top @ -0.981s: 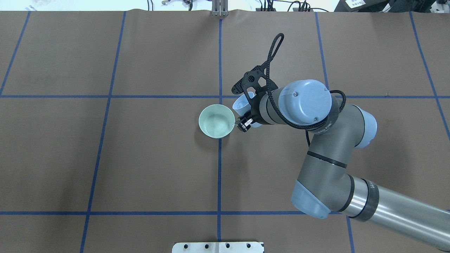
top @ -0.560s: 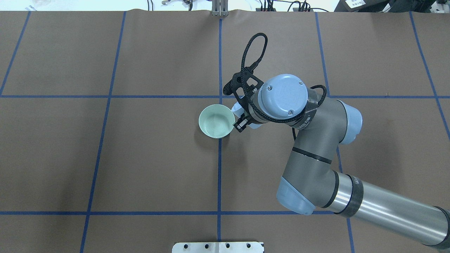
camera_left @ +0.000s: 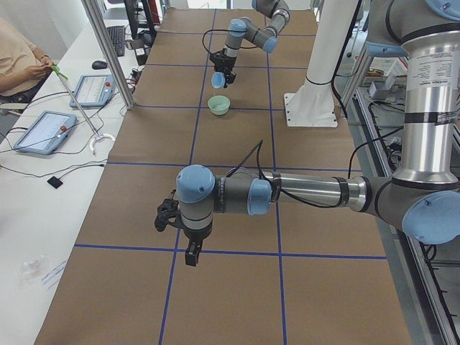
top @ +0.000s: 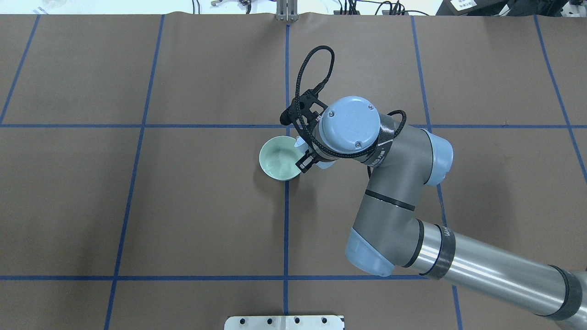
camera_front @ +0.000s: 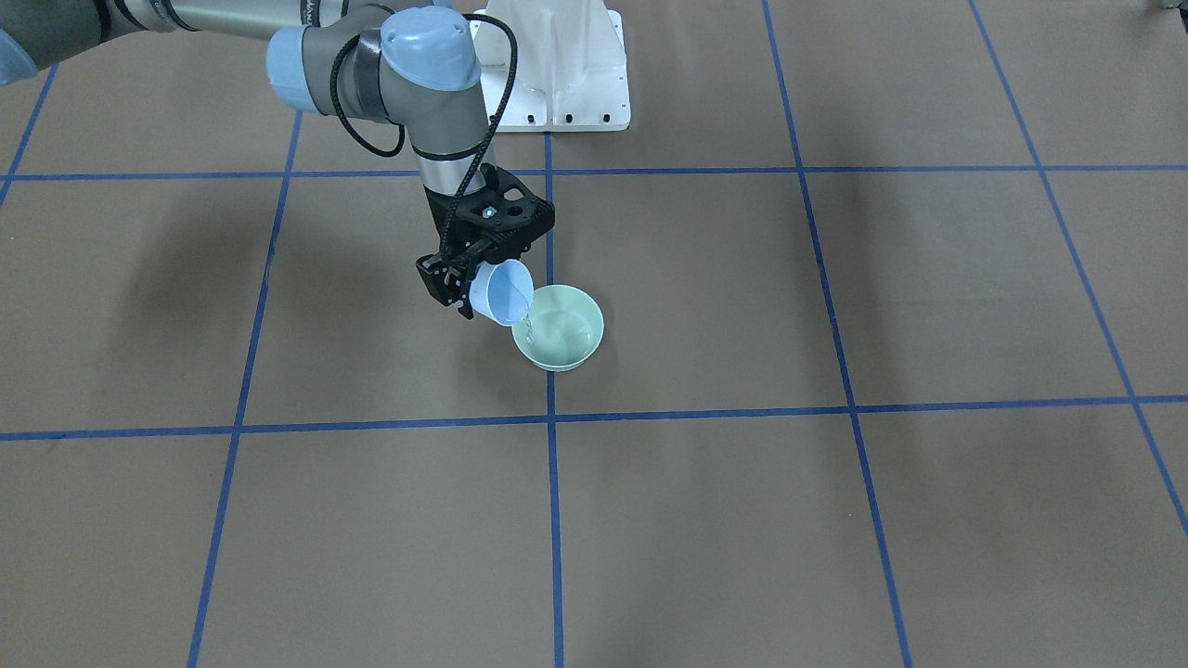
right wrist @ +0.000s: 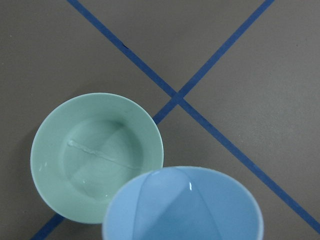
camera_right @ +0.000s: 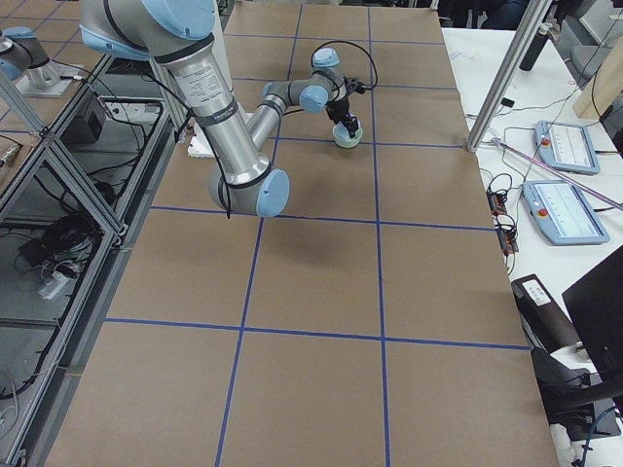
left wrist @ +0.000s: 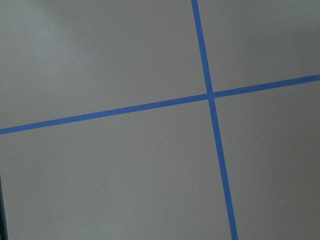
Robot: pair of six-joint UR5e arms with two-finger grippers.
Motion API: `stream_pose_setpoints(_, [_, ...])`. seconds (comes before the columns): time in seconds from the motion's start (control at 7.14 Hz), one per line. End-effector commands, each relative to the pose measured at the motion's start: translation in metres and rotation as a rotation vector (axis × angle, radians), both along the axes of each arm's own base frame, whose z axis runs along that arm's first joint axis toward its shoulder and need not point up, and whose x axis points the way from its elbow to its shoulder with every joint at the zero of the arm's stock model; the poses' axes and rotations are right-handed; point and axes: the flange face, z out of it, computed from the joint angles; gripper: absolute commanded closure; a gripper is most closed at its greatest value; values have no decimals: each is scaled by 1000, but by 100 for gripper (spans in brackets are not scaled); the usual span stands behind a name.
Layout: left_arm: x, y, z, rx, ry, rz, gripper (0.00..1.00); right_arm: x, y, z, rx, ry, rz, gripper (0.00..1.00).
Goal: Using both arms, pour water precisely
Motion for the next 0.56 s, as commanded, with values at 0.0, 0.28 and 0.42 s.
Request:
stream_pose_setpoints(0.0, [0,0,0,-1,0,0,0,-5,3,-13,-10,18,-7,100])
stream_pose_setpoints(0.28, [0,-1,-1,1,0,0,0,-8,6,-12,-14,31,-15,100])
stream_pose_setpoints(0.42, [0,0,0,-2,0,0,0,-8,6,-13,-11,49,-25,100])
